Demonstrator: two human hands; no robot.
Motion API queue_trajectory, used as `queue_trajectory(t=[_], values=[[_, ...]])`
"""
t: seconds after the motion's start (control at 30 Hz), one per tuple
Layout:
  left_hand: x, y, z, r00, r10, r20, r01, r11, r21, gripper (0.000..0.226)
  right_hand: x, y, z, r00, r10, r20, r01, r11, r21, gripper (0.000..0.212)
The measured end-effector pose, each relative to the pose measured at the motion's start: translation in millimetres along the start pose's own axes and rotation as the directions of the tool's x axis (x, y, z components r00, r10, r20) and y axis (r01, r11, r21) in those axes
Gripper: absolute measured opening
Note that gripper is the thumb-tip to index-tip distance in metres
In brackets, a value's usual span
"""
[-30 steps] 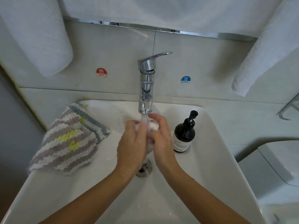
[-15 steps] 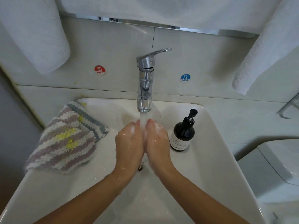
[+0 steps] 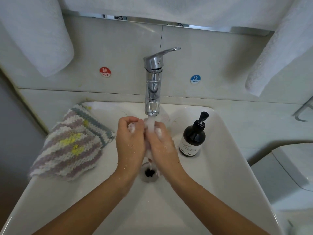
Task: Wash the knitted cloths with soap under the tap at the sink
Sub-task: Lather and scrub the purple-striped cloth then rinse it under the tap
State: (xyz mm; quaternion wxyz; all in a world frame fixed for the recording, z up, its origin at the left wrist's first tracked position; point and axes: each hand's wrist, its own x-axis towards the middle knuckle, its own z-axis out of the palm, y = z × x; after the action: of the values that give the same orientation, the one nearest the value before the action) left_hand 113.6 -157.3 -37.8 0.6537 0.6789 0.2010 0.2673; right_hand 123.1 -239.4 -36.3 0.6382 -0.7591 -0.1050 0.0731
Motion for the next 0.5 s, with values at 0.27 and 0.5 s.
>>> queue_trajectory(t=[0.27, 0.5], values=[[-1.0, -4.2, 4.0, 0.979, -0.155, 0.133, 0.143, 0.985, 0.095, 0.022, 5.7, 1.7, -5.0, 0.996, -0.011, -0.091, 0.019, 0.996, 0.086, 0.040], [-6.5, -5.1, 4.9, 0.966, -0.115, 0.231, 0.059, 0.969, 0.239, 0.033, 7.8, -1.9, -7.4, 0.992, -0.028, -0.121, 0.059, 0.963, 0.262, 0.019]])
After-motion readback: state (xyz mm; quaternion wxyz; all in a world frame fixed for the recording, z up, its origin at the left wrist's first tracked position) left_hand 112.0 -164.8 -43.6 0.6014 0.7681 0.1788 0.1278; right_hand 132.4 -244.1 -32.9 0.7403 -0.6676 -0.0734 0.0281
